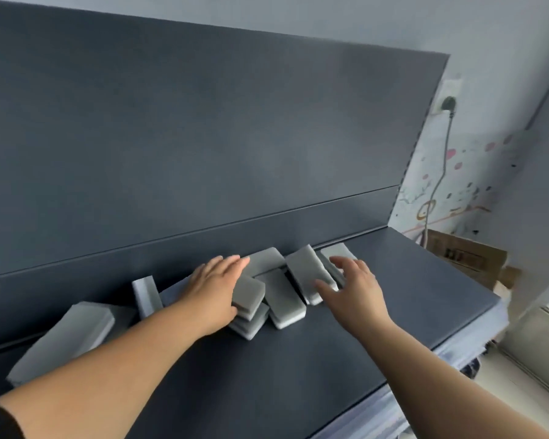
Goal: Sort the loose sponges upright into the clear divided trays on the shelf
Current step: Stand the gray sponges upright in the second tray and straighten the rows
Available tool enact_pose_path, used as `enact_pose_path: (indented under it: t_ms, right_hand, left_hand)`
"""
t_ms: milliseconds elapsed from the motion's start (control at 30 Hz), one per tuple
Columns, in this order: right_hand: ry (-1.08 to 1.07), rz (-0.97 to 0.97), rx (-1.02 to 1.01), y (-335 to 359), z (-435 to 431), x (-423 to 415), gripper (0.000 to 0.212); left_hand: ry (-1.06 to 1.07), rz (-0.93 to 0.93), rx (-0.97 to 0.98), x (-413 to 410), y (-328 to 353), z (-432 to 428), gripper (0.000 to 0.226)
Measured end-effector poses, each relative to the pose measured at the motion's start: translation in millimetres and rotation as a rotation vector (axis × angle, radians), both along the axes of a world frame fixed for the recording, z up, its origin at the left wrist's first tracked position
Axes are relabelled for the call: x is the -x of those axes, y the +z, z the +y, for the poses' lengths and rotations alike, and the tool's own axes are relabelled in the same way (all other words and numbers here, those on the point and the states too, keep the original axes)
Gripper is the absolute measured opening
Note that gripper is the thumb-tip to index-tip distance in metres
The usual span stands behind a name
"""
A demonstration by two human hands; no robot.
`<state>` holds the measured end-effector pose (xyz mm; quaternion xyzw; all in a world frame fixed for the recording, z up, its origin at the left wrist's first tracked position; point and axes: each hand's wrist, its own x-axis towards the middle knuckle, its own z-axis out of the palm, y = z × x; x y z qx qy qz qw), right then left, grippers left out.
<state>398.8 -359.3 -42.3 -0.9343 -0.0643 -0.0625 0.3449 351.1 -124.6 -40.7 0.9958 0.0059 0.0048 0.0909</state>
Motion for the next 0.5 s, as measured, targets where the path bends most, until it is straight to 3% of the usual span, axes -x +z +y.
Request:
enact_pose_path:
  t_ms: [167,333,500]
  right_hand:
    - [0.194,0.116,0.129,-10,17,-39,0.074]
    - [0.206,0.156,0.122,-21,23,-43,0.086]
    - [0.195,0.196,0.136,-21,25,-34,0.094]
  left_hand:
    - [0.053,0.132,-0.112,-13,-3,-5,0.079]
    - [0.142,0.027,-0.065,-11,-1,-5,0.07]
    - [0.177,-0.205,0.074,10,9,-7,0.054]
